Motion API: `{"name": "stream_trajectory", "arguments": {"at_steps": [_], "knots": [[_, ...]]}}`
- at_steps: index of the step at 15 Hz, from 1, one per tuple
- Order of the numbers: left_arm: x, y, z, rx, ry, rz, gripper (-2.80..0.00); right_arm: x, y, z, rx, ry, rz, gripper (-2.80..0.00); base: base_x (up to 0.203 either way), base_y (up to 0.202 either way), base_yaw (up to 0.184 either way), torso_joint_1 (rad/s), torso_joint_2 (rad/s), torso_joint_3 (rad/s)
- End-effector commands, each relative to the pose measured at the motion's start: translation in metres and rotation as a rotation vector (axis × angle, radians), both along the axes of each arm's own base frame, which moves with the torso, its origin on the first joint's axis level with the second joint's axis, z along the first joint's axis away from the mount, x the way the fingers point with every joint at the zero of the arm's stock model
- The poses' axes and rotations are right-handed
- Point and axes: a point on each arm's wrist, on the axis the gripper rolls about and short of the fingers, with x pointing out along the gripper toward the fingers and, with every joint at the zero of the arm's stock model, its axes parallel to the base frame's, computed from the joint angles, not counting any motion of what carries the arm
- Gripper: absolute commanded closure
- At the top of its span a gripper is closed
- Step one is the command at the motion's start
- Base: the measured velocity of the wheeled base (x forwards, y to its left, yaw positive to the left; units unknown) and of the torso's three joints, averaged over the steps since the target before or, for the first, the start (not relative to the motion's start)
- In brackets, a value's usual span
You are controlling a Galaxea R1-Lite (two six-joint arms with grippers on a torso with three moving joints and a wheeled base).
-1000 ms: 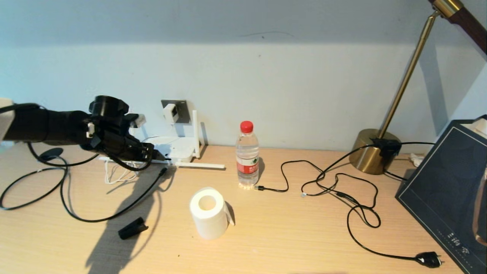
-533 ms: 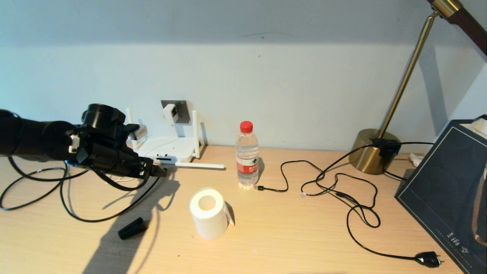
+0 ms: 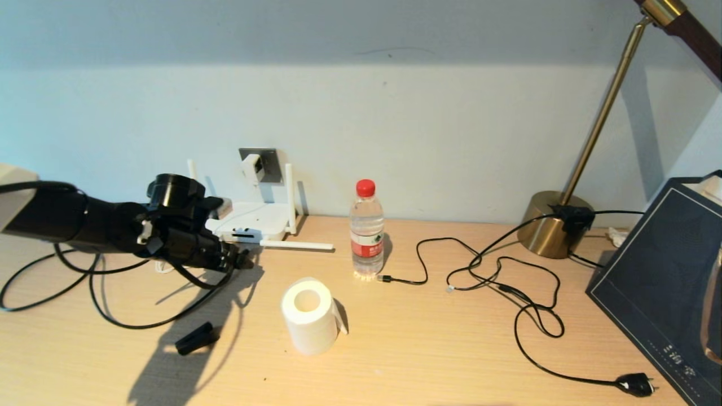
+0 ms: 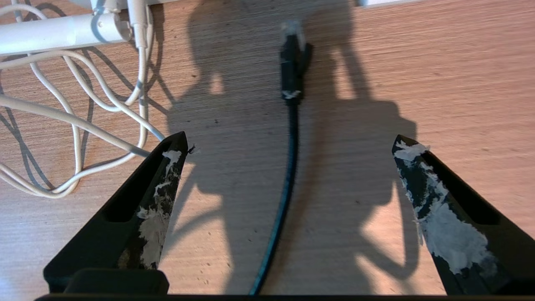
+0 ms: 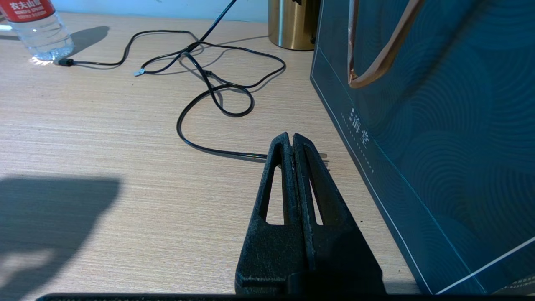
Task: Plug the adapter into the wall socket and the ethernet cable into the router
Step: Align cable and router interface
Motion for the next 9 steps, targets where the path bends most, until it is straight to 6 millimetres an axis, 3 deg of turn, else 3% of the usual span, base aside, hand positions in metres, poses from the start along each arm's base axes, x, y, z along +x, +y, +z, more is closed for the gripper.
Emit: {"name": "stream_trajectory", "arguments": {"at_steps": [1,2,6,9], "knots": [[0.011,0.001,-0.021,0.005,0.028,0.0,-2.8,0.0,0.0,0.0,0.0,0.001,0.0,0.0,0.0,0.0,0.0,0.0,0.0,0.0],[0.014,0.001,-0.025,0.005,0.024,-0.001,0.0,0.0,0.0,0.0,0.0,0.0,0.0,0.0,0.0,0.0,0.0,0.0,0.0,0.0],[0.011,0.001,-0.035,0.005,0.056,0.0,0.0,0.0,0.0,0.0,0.0,0.0,0.0,0.0,0.0,0.0,0.0,0.0,0.0,0.0],[-0.006,0.0,-0.019,0.001,0.038,-0.011,0.0,0.0,0.0,0.0,0.0,0.001,0.0,0.0,0.0,0.0,0.0,0.0,0.0,0.0]]}}
